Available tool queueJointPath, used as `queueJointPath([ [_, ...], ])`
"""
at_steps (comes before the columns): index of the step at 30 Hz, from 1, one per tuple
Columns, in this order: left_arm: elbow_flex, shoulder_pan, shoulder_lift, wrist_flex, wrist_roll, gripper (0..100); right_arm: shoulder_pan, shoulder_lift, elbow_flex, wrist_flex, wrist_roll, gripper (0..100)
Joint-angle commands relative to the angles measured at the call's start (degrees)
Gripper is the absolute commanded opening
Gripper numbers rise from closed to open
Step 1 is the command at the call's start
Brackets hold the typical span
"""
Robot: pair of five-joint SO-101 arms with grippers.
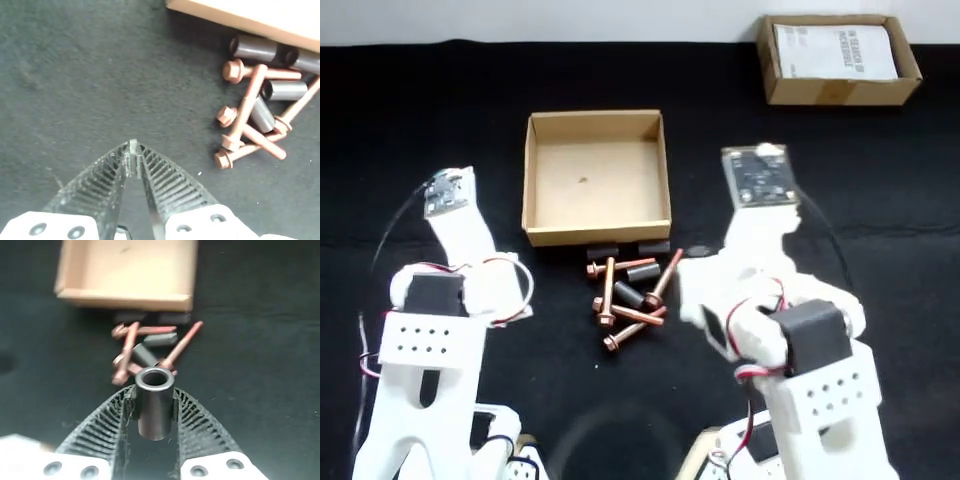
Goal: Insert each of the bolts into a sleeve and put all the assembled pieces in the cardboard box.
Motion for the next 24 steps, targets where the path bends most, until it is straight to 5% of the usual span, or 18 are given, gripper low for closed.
queueJointPath([
  [1, -2.07, 4.26, 0.13, -1.32, 0.79, 1, 9.01, -4.88, 12.00, -15.96, 0.44, 0.7],
  [7, 1.98, 9.98, 0.31, -12.04, 0.79, 6, 17.89, -17.45, 33.63, -34.59, 0.53, 0.7],
  [11, 4.18, 15.52, 4.79, -13.54, 1.05, 17, 21.23, -29.85, 44.62, -35.12, 0.62, 0.7],
  [18, -2.95, 17.36, 20.26, -13.71, 1.14, 6, 27.12, -53.05, 60.62, -33.80, 5.36, 0.7],
  [24, -12.70, 19.03, 29.93, -13.54, 1.14, 5, 30.46, -53.23, 61.93, -29.49, 5.36, 0.7],
])
